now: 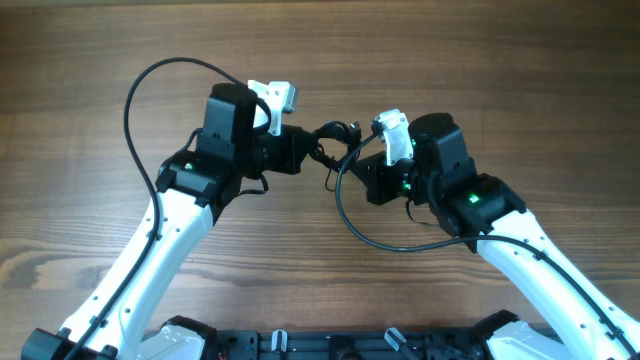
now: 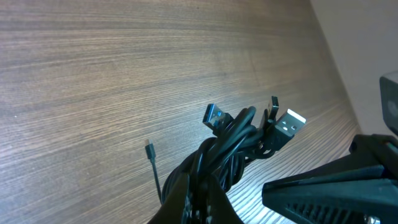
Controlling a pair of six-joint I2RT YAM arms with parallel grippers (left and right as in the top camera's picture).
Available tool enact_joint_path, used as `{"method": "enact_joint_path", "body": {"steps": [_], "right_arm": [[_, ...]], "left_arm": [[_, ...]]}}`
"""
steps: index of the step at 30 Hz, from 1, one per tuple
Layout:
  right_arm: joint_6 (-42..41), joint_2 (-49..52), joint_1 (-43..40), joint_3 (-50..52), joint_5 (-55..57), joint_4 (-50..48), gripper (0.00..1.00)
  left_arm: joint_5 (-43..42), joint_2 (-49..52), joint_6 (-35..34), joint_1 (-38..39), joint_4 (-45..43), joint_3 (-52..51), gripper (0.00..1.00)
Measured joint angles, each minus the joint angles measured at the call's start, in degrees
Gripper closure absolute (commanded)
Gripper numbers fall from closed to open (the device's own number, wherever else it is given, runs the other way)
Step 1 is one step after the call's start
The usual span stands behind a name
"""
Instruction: Untangle cables
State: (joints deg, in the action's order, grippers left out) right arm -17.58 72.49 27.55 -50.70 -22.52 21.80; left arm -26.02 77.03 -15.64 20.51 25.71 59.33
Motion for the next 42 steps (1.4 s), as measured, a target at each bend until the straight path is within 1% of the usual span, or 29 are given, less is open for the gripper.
{"method": "enact_joint_path", "body": {"steps": [1,3,5,8,10,14,18,19,20,21,22,23,24,25,28,31,33,34,36,37,38,39,40,41,42], "right_arm": [[-0.9,0.0,0.0,0.0,0.0,0.0,0.43],[-2.4,0.0,0.0,0.0,0.1,0.0,0.26],[-3.1,0.0,0.0,0.0,0.2,0.0,0.19],[-3.6,0.0,0.0,0.0,1.5,-0.2,0.17],[-3.6,0.0,0.0,0.0,2.1,-2.5,0.17],[-3.5,2.5,0.0,0.0,2.2,-6.9,0.17],[-3.1,7.0,0.0,0.0,0.7,-10.6,0.17],[-3.1,7.9,0.0,0.0,0.5,-11.0,0.19],[-2.9,8.9,-0.1,0.0,0.5,-11.4,0.27],[-2.7,9.5,-0.3,0.0,0.4,-11.6,0.38],[-2.2,10.2,-0.7,0.0,0.4,-12.2,0.47],[-1.7,10.8,-1.3,0.0,0.2,-12.6,0.58],[-1.5,11.1,-1.9,0.0,-0.1,-12.7,0.66],[-1.4,11.1,-2.6,0.0,-1.1,-13.1,0.77],[-1.3,11.1,-4.4,0.0,-6.3,-13.6,0.96],[-1.0,11.2,-5.9,0.0,-11.2,-13.5,0.96],[-1.6,11.2,-6.1,0.0,-12.5,-13.2,0.96],[-2.2,11.2,-6.1,0.0,-12.9,-13.3,0.94],[-3.4,11.2,-6.1,0.0,-13.4,-13.2,0.6],[-3.6,11.2,-6.1,0.0,-13.9,-13.1,0.54],[-3.6,11.2,-6.1,0.0,-14.4,-12.8,0.54],[-3.7,11.2,-6.1,0.0,-14.9,-12.0,0.59],[-3.4,11.2,-6.1,0.0,-15.2,-10.9,0.61],[-3.5,11.2,-6.1,0.0,-15.4,-10.3,0.6],[-2.7,11.2,-6.1,0.0,-16.2,-9.8,0.51]], "left_arm": [[0.3,0.0,-1.5,0.0,0.0,0.0,0.96],[3.9,0.0,-8.8,0.0,0.8,0.0,0.96],[7.3,0.0,-15.5,0.0,1.2,0.0,0.96],[9.8,0.0,-21.6,0.0,1.2,0.0,0.96],[10.4,0.0,-23.2,0.0,1.7,0.0,0.96],[10.6,0.0,-23.7,0.0,3.8,0.0,0.96],[7.9,0.0,-20.9,0.0,3.8,0.0,0.96],[6.9,0.0,-19.9,0.0,4.0,0.0,0.96],[6.1,0.0,-18.9,0.0,4.0,0.0,0.96],[5.0,0.0,-17.7,0.0,4.1,0.0,0.96],[4.1,0.0,-16.3,0.0,4.3,0.0,0.96],[3.3,0.0,-14.8,0.0,4.7,0.0,0.96],[3.0,0.0,-13.4,0.0,5.1,0.0,0.96],[2.2,0.0,-12.5,0.0,5.8,0.0,0.96],[1.7,0.0,-11.0,0.0,6.3,0.0,0.96],[1.7,0.0,-10.3,-0.1,6.3,0.0,0.96],[1.7,0.0,-10.3,-0.1,6.4,0.0,0.96],[1.7,0.0,-10.3,-0.1,6.5,0.0,0.96],[1.7,0.0,-10.3,-0.3,6.5,0.0,0.96],[1.7,0.0,-10.3,-0.3,6.4,0.0,0.96],[1.7,0.0,-10.6,-0.3,6.5,0.0,0.96],[1.9,0.0,-11.4,-0.3,6.4,0.0,0.96],[2.2,0.0,-12.4,-0.3,6.4,0.0,0.96],[3.7,0.0,-14.5,-0.3,6.5,0.0,0.96],[6.0,0.0,-17.3,-0.3,6.5,0.0,0.96]]}}
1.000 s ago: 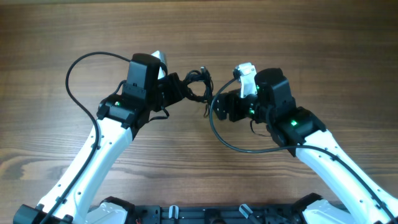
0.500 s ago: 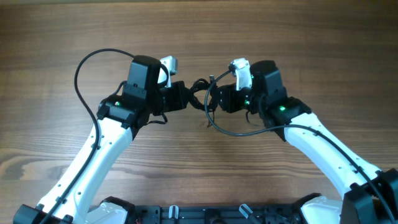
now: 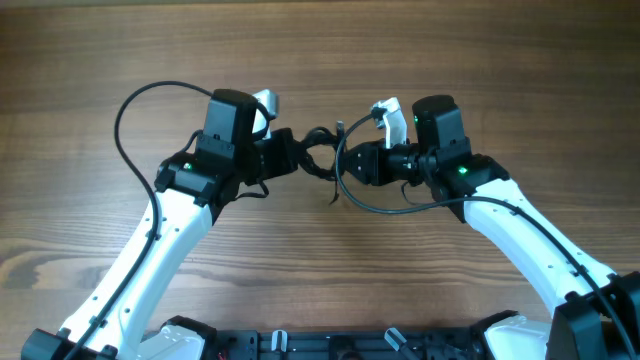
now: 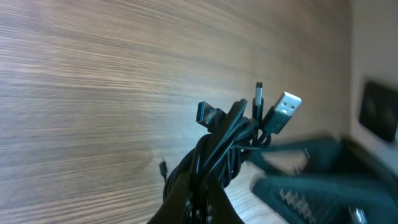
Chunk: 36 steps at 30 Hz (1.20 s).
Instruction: Untangle cables
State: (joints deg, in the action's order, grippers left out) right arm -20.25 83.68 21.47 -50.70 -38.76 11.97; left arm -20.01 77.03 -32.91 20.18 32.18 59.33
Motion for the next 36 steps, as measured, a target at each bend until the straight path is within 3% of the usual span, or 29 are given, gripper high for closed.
{"method": "enact_joint_path", "body": {"steps": [3,12,15,22,33,36], "right_arm": [[6.5,0.0,0.0,0.0,-5.8,0.2,0.37],[24.5,0.0,3.5,0.0,-11.4,-0.9,0.36],[28.0,0.0,4.9,0.0,-8.3,-2.7,0.48],[29.6,0.3,4.9,0.0,-6.4,-7.9,0.51],[29.8,2.5,4.9,0.0,-6.0,-11.3,0.64],[29.8,2.5,5.0,0.0,-5.9,-11.8,0.72]], "left_arm": [[3.3,0.0,-3.8,0.0,0.0,0.0,0.96],[5.2,0.0,-8.2,0.0,0.5,0.0,0.96],[4.7,0.0,-8.7,0.0,0.5,0.0,0.96],[1.7,0.0,-9.4,0.0,0.5,0.0,0.96],[-0.5,0.0,-12.9,0.6,0.4,0.0,0.96],[-0.7,0.0,-13.4,1.7,0.2,0.0,0.96]]}}
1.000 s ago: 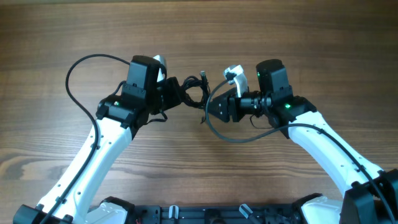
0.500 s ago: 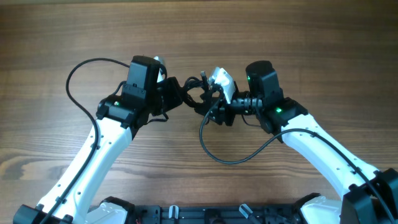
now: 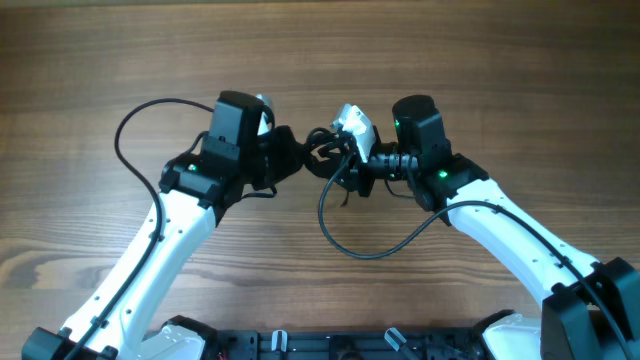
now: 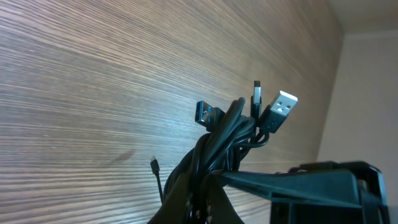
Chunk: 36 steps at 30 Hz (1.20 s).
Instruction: Untangle cables
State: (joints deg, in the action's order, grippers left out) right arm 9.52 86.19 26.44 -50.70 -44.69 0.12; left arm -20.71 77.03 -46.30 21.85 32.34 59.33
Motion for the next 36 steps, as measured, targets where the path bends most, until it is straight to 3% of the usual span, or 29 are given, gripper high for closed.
{"method": "enact_joint_path", "body": {"steps": [4,10,18,20,25,31,32,33,36], "right_arm": [[-0.3,0.0,0.0,0.0,1.6,-0.2,0.94],[-6.9,0.1,0.3,0.0,11.4,-0.4,0.95],[-10.0,3.3,0.3,0.0,11.2,1.0,0.94],[-10.4,3.8,0.3,0.0,10.4,0.9,0.75],[-12.2,3.9,0.0,0.0,10.3,0.0,0.45],[-19.3,2.9,-4.2,0.0,9.8,4.6,0.32],[-20.2,2.5,-5.2,0.0,9.8,5.6,0.24],[-20.7,2.2,-5.8,0.0,9.8,6.3,0.02],[-22.6,1.6,-7.0,0.0,9.8,8.0,0.0]], "left_arm": [[-0.2,0.0,-0.2,1.1,-0.6,0.0,0.96],[0.3,0.0,-0.3,1.0,-0.7,0.0,0.96],[-0.4,0.0,-0.8,1.2,-3.1,0.0,0.96],[-0.4,0.0,-2.0,1.3,-3.9,0.0,0.96],[-0.3,0.0,-3.0,1.3,-4.2,0.0,0.96],[2.2,0.0,-4.0,1.3,-4.3,0.0,0.96],[2.6,0.0,-4.2,1.3,-4.3,0.0,0.96],[2.8,0.0,-4.3,1.3,-4.4,0.0,0.96],[3.4,0.0,-4.7,1.3,-4.5,0.0,0.96]]}}
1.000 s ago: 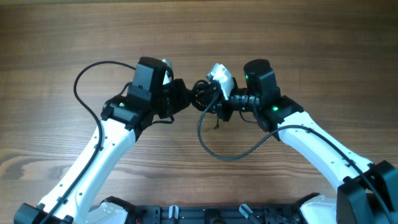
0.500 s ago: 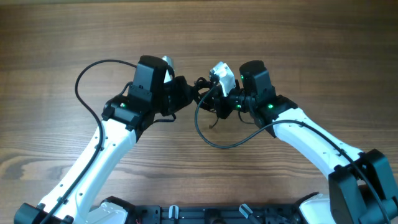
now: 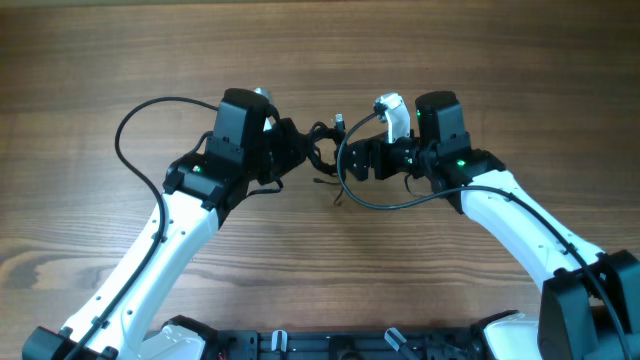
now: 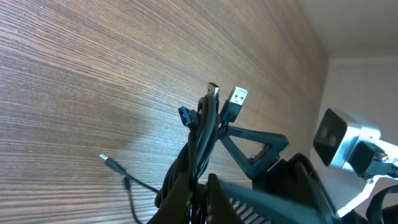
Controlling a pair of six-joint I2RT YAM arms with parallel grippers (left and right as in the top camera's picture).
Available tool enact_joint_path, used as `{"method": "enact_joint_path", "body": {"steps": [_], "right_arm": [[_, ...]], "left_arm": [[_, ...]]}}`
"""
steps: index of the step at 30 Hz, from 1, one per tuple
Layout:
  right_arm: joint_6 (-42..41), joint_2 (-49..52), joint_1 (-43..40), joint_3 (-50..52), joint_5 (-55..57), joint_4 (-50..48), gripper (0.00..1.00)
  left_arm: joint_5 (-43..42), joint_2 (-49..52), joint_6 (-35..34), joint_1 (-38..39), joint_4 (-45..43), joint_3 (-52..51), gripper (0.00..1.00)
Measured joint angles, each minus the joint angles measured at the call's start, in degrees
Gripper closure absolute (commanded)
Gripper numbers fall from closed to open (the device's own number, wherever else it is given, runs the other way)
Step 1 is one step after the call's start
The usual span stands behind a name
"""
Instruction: Untangle cables
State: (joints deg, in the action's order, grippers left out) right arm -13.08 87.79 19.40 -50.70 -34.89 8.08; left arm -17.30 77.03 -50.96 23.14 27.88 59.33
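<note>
A twisted bundle of black cables [image 4: 204,134] stands up from my left gripper [image 4: 198,182], which is shut on its lower part. Two silver USB plugs [image 4: 235,99] and a blue one [image 4: 186,115] stick out of the top. In the overhead view the bundle [image 3: 322,140] hangs between both arms, above the table. My right gripper [image 3: 356,162] is right beside it, its fingers [image 4: 252,138] spread open close to the bundle's right side. One thin loose end with a small plug [image 4: 109,163] trails down to the wood.
The wooden table [image 3: 100,60] lies under everything. Each arm's own black supply cable loops beside it: one to the left [image 3: 125,130], one below the right wrist [image 3: 385,205]. A white camera housing [image 4: 339,140] shows at the right of the left wrist view.
My right gripper has drawn back a little to the right and turned, its open fingers now beside the bundle. The bundle has turned in my left gripper, so the plugs point elsewhere.
My left gripper held the cable bundle above the table at every moment. My right gripper was first off to the right, then nearer and level with the bundle, then pushed in against it with a finger beneath, and now sits open just right of it.
</note>
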Motion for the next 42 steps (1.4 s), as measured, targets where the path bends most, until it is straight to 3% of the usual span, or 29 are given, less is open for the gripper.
{"method": "enact_joint_path", "body": {"steps": [3,6,8,13,14,16,20,24,27,33,42], "right_arm": [[-4.4,0.0,0.0,0.0,0.0,-0.4,0.01],[-9.6,0.3,0.0,0.0,-0.1,-2.3,0.25],[-12.6,1.3,0.0,0.0,-0.5,-3.4,0.28],[-15.0,2.0,0.0,0.0,-4.9,-4.0,0.82],[-15.2,2.0,0.0,0.0,-5.2,-4.0,0.87],[-13.9,2.1,-0.1,0.0,-5.2,-4.0,0.96],[-2.9,2.2,-0.3,0.0,-5.6,-2.0,0.96],[10.1,2.2,-0.8,0.0,-5.7,4.1,0.96],[20.7,2.2,-0.7,0.0,-8.0,6.4,0.96],[27.4,2.2,-0.8,0.0,-10.2,4.5,0.96],[29.1,2.2,-1.0,0.0,-18.5,3.5,0.96]], "left_arm": [[0.3,0.0,0.0,0.0,0.0,0.0,0.96],[-0.7,0.0,0.1,0.0,0.0,0.0,0.96],[-1.9,0.0,0.2,0.0,0.0,0.0,0.96],[-2.6,0.0,-1.1,0.0,-0.1,0.0,0.96],[-2.6,0.0,-1.3,0.0,-0.2,0.0,0.95],[-2.6,0.0,-1.7,-0.1,-0.1,0.0,0.8],[-1.8,0.0,-1.4,-0.2,4.1,0.2,0.48],[-1.5,0.0,5.4,-0.2,4.1,0.2,0.4],[-1.7,0.0,14.7,-0.2,4.1,0.2,0.45],[-8.4,0.0,30.8,-0.2,8.6,0.2,0.49],[-9.6,0.9,37.0,-0.2,10.7,0.2,0.53]]}}
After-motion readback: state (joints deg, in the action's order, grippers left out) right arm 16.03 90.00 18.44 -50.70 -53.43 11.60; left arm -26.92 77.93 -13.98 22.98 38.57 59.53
